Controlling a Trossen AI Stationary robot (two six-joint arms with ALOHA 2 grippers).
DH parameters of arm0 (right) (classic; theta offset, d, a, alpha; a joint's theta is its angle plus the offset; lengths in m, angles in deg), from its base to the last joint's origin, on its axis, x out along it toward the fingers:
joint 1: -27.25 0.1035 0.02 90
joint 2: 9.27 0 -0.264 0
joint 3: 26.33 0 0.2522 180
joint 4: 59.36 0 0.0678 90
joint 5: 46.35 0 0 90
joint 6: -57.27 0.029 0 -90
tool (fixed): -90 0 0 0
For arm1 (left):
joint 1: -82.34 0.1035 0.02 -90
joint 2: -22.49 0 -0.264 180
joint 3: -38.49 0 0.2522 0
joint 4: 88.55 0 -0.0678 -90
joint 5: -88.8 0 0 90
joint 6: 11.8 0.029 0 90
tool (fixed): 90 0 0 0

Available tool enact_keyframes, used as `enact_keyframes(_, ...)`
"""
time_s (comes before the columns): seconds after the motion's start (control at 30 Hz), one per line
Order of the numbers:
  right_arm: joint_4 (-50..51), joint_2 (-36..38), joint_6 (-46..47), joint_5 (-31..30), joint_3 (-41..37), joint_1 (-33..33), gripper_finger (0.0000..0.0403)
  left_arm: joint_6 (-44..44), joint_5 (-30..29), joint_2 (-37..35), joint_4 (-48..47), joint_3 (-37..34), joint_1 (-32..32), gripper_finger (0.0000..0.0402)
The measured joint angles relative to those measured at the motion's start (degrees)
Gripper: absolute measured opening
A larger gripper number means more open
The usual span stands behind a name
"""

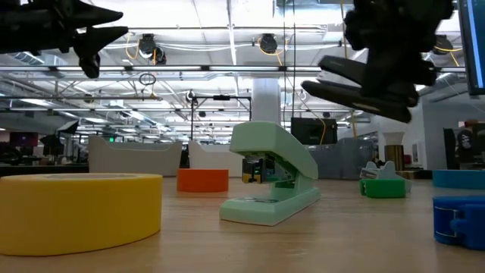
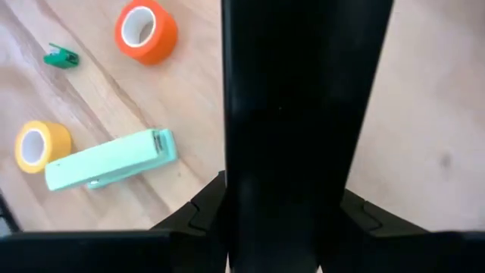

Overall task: Pick and place Stapler, Stapler remover, tape
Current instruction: Put the black stapler into the gray bin

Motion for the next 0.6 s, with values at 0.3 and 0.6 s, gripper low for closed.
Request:
enact_keyframes(0.3,0.48,-5.96,-24.88,-0.43,8.31,-7.01,0.0128,-5.48,0.0,7.99,6.01,0.0,0.0,0.0115)
enact_keyframes(0.6,-3.85,-11.76,-43.59,-1.9,14.56,-10.86,0.0128,-5.81,0.0,14.64,8.3,3.73,0.0,0.0115)
